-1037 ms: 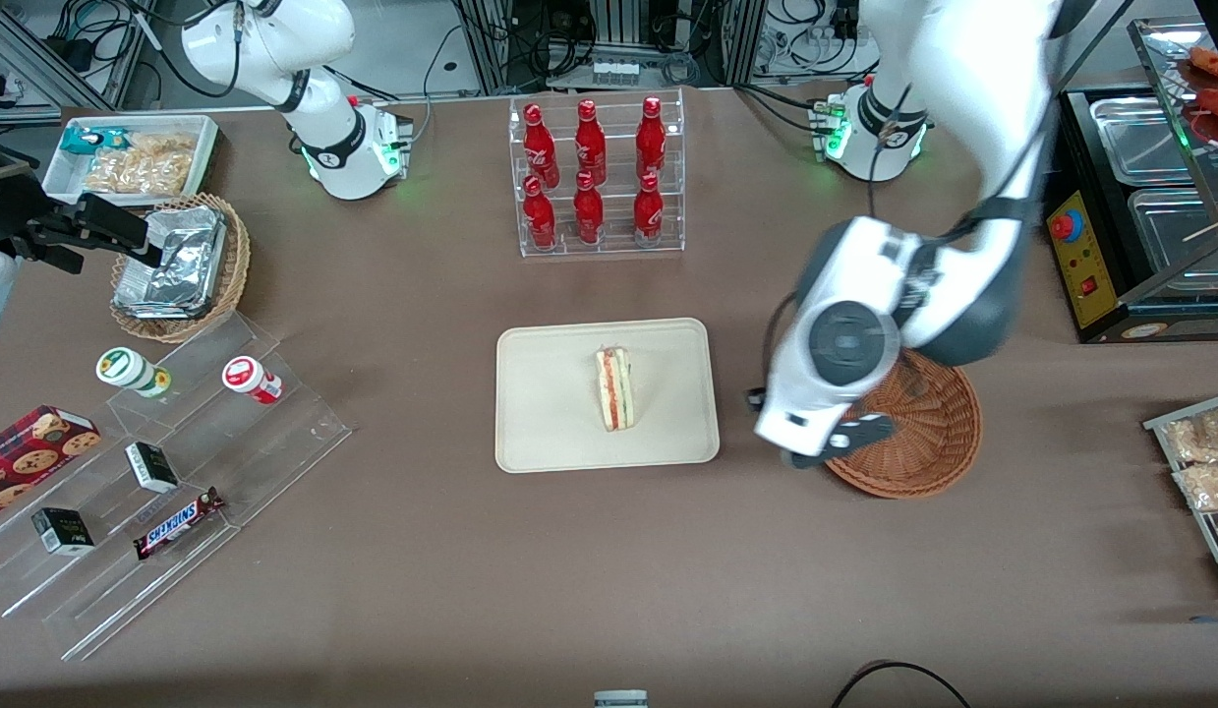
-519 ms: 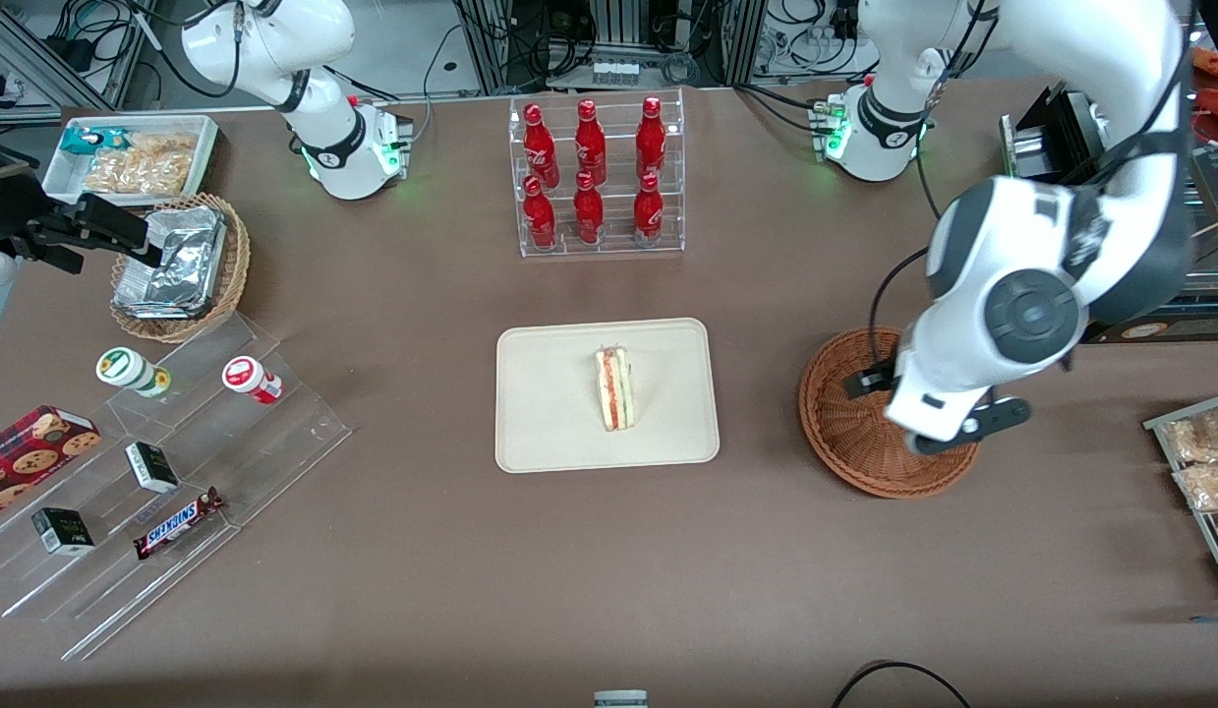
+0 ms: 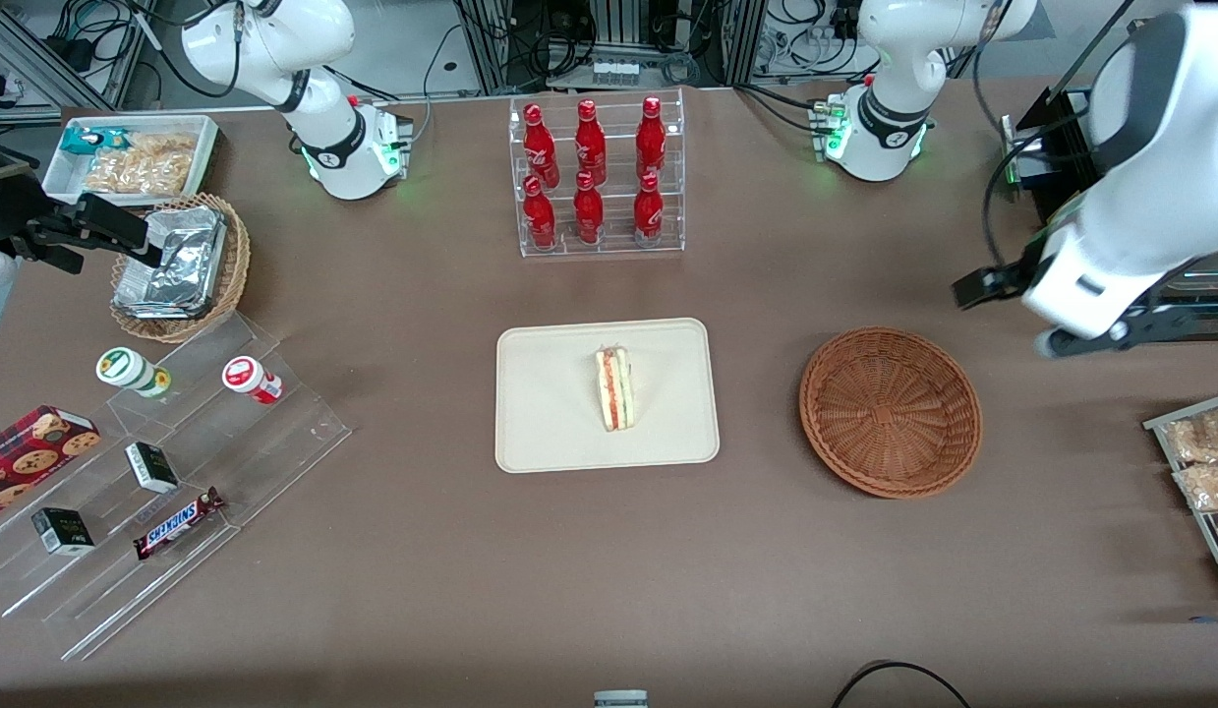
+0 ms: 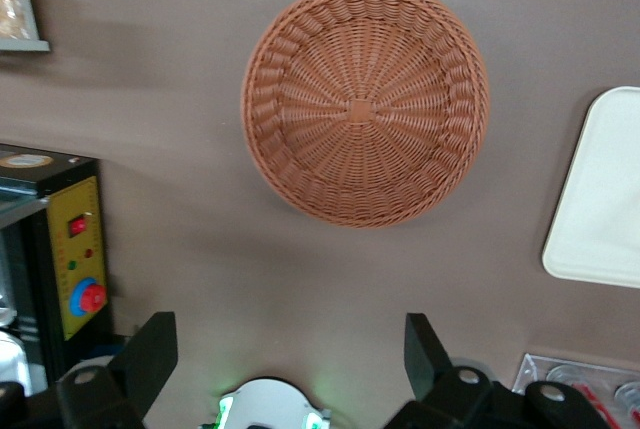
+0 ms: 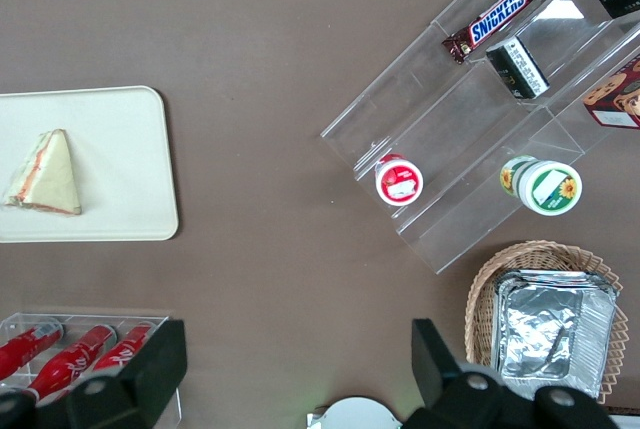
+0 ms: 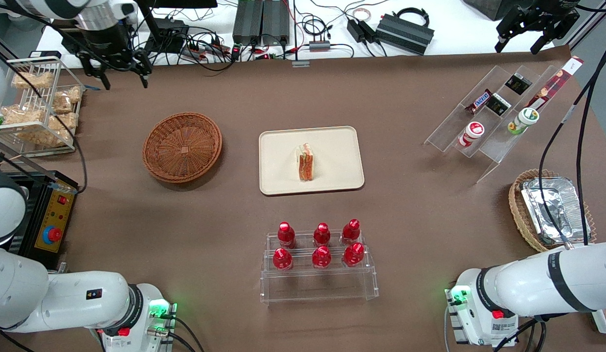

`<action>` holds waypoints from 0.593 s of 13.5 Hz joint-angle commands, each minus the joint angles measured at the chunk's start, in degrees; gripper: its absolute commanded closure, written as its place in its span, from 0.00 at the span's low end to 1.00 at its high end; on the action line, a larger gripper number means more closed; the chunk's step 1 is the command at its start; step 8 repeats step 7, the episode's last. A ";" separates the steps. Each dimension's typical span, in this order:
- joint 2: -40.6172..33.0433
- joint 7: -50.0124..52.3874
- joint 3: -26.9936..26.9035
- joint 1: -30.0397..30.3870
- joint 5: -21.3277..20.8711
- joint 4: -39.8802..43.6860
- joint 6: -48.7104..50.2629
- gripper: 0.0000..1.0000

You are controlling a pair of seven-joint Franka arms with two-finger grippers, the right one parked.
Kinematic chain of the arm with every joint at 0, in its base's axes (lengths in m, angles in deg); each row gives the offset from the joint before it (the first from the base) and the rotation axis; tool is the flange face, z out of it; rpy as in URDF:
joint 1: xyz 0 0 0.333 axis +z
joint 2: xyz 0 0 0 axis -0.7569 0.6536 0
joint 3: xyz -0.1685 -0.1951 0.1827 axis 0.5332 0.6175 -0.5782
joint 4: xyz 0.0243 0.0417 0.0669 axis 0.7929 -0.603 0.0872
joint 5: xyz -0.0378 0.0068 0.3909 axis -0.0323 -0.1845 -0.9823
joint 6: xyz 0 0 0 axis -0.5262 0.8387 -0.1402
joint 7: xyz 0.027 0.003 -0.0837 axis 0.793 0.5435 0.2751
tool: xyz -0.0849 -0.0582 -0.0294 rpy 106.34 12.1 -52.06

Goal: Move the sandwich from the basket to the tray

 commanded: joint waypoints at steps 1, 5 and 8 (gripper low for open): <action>-3.88 -3.61 0.02 1.76 -0.16 -2.19 0.20 0.00; -5.12 -3.61 -2.79 1.41 0.45 -1.84 -0.59 0.00; -5.03 -3.61 -2.80 1.41 2.03 -2.19 -0.68 0.00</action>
